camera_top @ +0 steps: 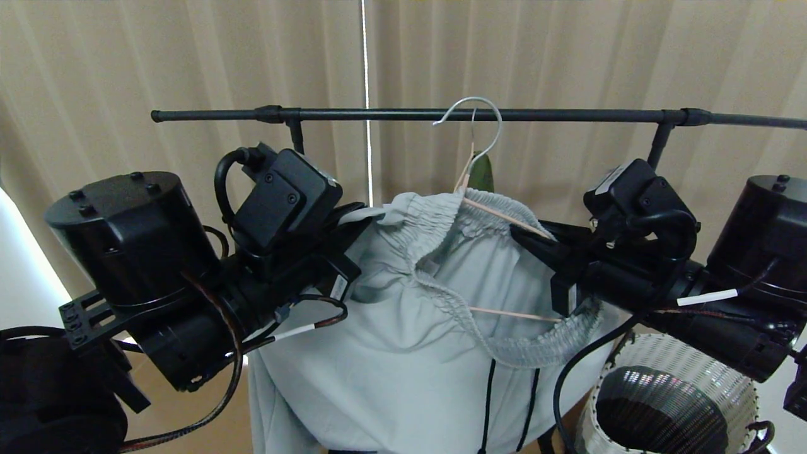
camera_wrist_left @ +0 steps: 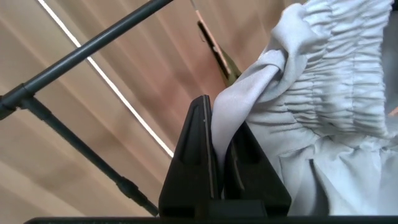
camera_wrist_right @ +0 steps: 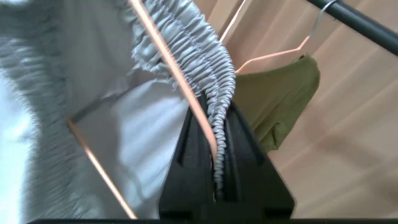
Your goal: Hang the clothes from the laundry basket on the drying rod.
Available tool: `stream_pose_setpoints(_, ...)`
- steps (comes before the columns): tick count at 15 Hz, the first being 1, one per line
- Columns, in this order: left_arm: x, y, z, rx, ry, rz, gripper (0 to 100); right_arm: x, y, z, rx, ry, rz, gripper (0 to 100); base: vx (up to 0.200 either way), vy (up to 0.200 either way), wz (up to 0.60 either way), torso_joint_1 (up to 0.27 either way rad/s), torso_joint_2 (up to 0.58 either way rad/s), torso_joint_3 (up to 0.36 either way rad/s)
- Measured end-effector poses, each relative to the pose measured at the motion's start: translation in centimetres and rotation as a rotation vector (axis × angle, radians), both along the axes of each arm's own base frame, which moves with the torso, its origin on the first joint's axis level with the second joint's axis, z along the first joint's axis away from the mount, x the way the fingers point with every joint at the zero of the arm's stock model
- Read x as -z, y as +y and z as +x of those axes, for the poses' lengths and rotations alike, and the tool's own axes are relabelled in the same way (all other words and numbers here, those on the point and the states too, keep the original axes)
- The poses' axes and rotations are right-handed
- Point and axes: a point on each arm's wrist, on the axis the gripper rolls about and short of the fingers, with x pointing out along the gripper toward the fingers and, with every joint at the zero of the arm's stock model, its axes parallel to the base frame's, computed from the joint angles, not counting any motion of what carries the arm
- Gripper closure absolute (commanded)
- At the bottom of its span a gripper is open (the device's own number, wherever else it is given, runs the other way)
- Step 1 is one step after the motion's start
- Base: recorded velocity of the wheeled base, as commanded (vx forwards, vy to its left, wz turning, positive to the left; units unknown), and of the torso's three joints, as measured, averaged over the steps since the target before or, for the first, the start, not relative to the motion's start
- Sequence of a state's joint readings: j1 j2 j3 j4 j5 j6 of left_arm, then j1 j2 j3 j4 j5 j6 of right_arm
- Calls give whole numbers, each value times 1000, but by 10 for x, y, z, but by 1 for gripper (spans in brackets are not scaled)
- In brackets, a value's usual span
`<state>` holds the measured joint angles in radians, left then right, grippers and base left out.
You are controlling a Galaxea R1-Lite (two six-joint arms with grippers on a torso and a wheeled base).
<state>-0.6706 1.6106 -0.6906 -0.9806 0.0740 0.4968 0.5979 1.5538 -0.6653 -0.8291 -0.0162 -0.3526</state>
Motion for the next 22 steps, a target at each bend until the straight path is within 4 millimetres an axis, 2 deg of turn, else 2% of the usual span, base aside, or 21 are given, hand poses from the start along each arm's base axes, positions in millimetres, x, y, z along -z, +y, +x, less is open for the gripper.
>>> stream_pose_setpoints(6, 4, 1, -1, -4, 2, 26, 100, 1, -2, -3, 0, 3, 0, 100, 0, 0, 0, 0, 0, 0)
stream_pose_setpoints(7, 6, 1, -2, -4, 3, 35, 0, 1, -3, -4, 0, 3, -1, 100, 0, 0, 0, 0, 0, 0)
stream_pose_setpoints(15, 7, 7, -10, 48, -42, -15, 0, -4, -11, -8, 24, -20, -3, 100, 0, 0, 0, 0, 0, 0)
stream_pose_setpoints(22, 31, 38, -37, 30, 31, 25, 0, -15, -42, -4, 139, -73, -15, 100, 0, 0, 0, 0, 0, 0)
